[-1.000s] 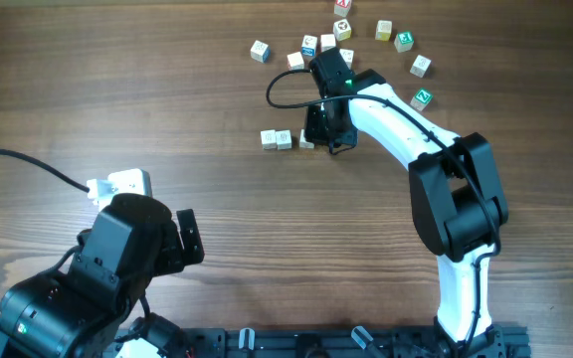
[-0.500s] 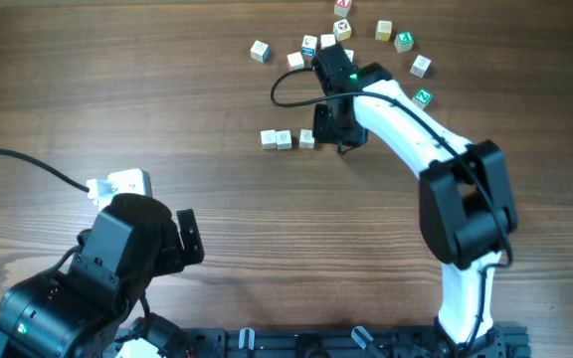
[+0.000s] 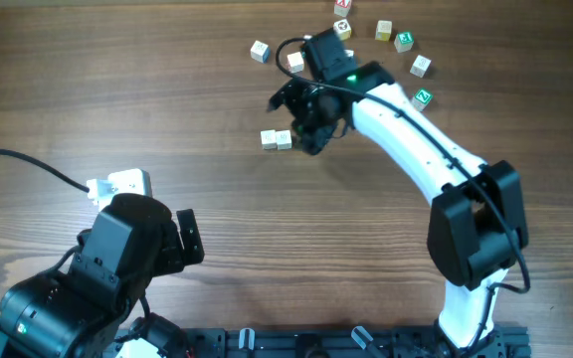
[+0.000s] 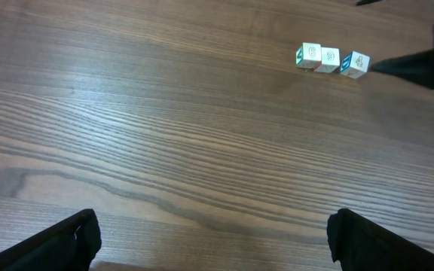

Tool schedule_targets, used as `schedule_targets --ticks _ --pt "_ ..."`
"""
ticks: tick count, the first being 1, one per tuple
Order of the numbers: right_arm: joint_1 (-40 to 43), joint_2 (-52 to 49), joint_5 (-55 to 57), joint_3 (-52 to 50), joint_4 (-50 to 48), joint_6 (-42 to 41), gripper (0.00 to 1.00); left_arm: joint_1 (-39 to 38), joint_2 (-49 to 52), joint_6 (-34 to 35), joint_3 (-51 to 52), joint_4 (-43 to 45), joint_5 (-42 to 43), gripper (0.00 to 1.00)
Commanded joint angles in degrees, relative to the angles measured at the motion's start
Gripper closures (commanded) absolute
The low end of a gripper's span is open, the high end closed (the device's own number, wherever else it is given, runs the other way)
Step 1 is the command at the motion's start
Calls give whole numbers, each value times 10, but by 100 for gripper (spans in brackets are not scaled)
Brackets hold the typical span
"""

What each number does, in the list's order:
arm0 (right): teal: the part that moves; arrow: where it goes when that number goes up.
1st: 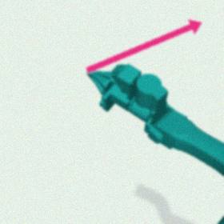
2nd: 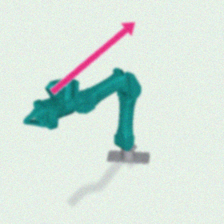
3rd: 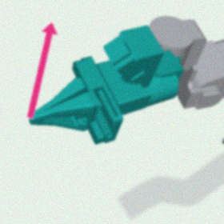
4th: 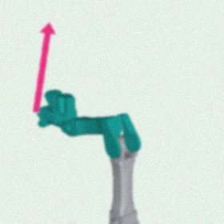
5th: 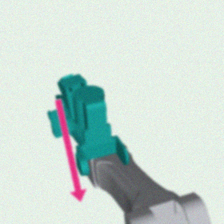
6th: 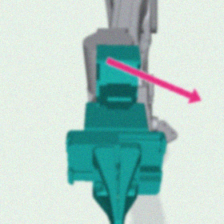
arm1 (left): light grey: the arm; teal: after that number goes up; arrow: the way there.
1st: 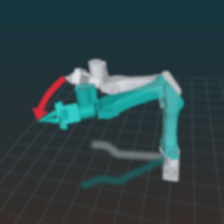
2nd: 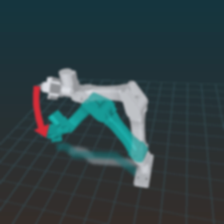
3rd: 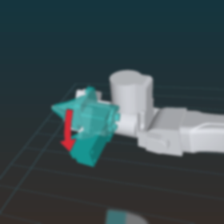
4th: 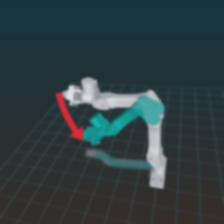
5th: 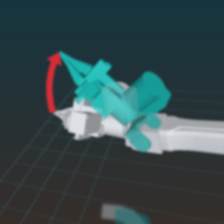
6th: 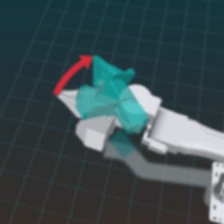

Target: Form a horizontal line

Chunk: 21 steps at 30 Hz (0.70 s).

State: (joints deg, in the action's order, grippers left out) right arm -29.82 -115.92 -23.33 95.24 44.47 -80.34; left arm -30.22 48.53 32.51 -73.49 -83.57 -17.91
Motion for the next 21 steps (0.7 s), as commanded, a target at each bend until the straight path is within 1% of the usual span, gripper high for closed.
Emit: schedule_targets --ticks 1,2,3,4,6,8,12,14,18,21 --pt "-46 -9 20 4 -23 -250 8 3 -1 10 2 1 3 0" --pt "-54 -14 31 4 -30 -267 4 3 -1 10 2 1 3 0" --pt "-59 -23 40 4 -35 -283 4 3 -1 10 2 1 3 0" --pt "-64 -37 49 4 -37 -306 5 3 -1 10 2 1 3 0" --pt "-66 -58 68 4 -39 -314 9 3 -1 10 2 1 3 0" --pt "-61 -78 75 4 -47 -324 9 3 -1 10 2 1 3 0" --pt "-50 -92 86 4 -96 -322 9 3 -1 10 2 1 3 0" --pt "-46 -96 96 4 -102 -322 9 3 -1 10 2 1 3 0" --pt "-43 -107 124 5 -106 -321 14 3 -1 10 2 1 3 0" --pt "-43 -119 126 9 -111 -307 14 3 -1 10 2 1 3 0"
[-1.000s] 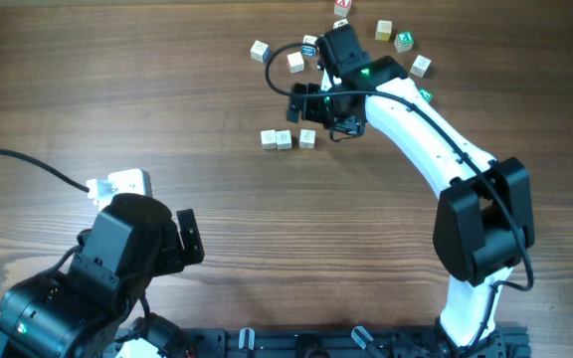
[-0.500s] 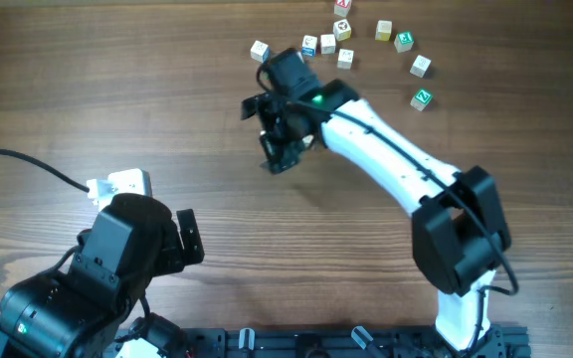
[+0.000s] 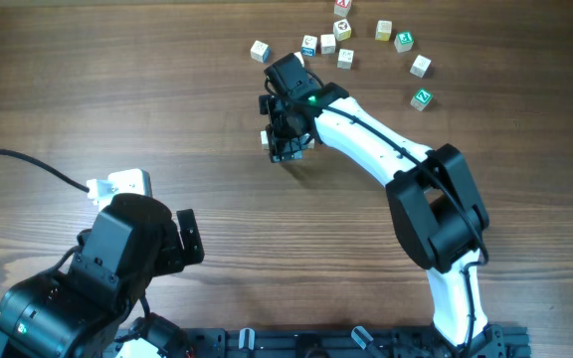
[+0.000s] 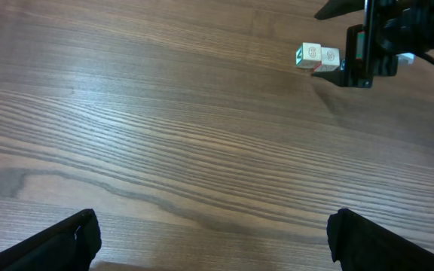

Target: Form a horizontal line

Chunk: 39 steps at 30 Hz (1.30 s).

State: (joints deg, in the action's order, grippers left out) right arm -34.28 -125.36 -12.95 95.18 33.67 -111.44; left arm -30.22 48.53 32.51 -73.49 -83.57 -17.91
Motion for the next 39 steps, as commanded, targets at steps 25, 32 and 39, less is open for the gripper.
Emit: schedule_targets --ticks 25,32,39 --pt "-11 -39 70 14 0 62 48 3 -1 10 2 2 3 0" --pt "-17 -39 69 14 0 75 64 3 -1 10 2 1 3 0" --pt "-23 -47 70 14 -1 86 72 3 -1 10 2 1 3 0"
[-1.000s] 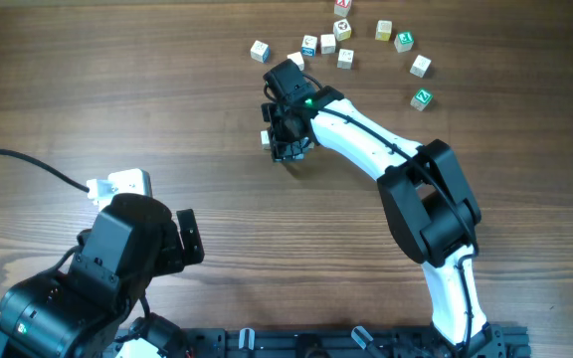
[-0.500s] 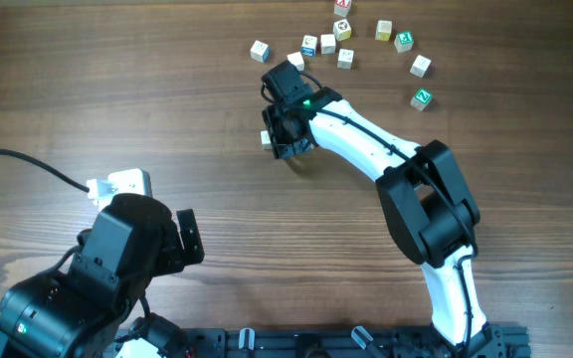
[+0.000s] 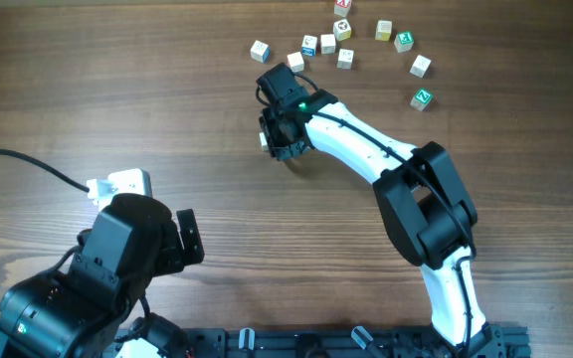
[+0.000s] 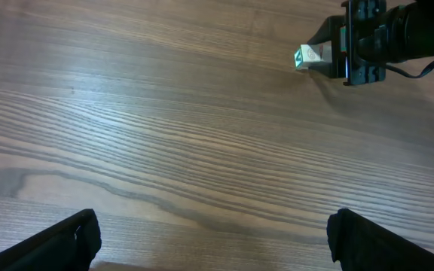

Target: Form a horizontal line

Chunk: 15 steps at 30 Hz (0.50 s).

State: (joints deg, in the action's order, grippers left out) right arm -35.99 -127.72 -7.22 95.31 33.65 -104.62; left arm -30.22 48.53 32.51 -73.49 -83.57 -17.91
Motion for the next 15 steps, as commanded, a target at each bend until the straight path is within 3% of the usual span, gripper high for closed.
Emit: schedule_targets --ticks 1,11,15 --pt "-6 -26 12 12 -1 30 73 3 -1 10 2 1 3 0" --pt "-6 -26 -7 19 10 242 85 3 -1 10 2 2 3 0" --pt "-6 -26 2 73 79 329 84 3 -1 10 2 1 3 0"
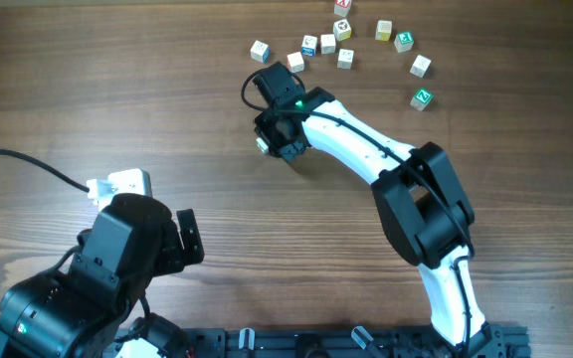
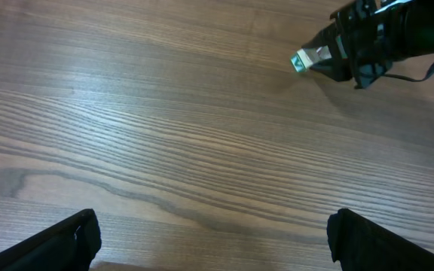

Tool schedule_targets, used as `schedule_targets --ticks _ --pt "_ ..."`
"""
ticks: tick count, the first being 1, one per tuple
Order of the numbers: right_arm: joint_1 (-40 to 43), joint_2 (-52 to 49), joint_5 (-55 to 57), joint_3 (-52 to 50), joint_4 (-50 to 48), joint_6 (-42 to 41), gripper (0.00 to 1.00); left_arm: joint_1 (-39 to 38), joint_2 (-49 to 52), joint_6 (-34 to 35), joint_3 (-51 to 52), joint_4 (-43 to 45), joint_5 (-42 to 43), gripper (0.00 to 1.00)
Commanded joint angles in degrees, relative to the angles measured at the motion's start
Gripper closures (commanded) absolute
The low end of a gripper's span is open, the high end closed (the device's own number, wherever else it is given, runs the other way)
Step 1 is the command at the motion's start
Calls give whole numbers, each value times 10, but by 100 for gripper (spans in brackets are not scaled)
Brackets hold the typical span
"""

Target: Form a horizontal line

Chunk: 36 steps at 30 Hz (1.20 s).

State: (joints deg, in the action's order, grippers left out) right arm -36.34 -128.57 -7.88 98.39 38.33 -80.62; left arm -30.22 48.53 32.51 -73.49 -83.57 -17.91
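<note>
My right gripper (image 1: 272,137) reaches to the table's upper middle and sits low over a short row of small white letter blocks. Only the row's left end block (image 1: 263,145) shows beside its fingers; the others are hidden under it. In the left wrist view the same block (image 2: 303,59) pokes out at the tip of the right gripper (image 2: 336,57), and I cannot see whether the jaws grip anything. My left gripper (image 2: 214,229) hangs open over bare wood near the front, with nothing between its fingers (image 2: 70,237).
Several loose letter blocks lie scattered at the far edge, among them a white one (image 1: 259,50), a green one (image 1: 422,98) and another white one (image 1: 420,66). A white box (image 1: 119,184) with a black cable sits beside the left arm (image 1: 127,249).
The right gripper has shifted slightly left and tilted over the row. The visible end block sits a little farther left. The left arm has not moved.
First the right gripper stood just right of a row of three blocks. Then it covered the row's right end, leaving two blocks showing. Later only the left end block showed, and now the gripper is tilted over the row with that block at its tip.
</note>
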Motion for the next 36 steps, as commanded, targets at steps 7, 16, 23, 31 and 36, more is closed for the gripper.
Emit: schedule_targets --ticks 7,16,23,31,36 --pt "-2 -17 24 137 72 213 84 3 -1 10 2 1 3 0" --pt "1 -44 96 137 49 203 84 3 -1 10 2 1 3 0" --pt "3 -64 100 137 62 200 84 3 -1 10 2 1 3 0" --pt "3 -70 95 137 108 247 85 3 -1 10 2 1 3 0" --pt "3 -70 80 137 115 308 86 3 -1 10 2 1 3 0"
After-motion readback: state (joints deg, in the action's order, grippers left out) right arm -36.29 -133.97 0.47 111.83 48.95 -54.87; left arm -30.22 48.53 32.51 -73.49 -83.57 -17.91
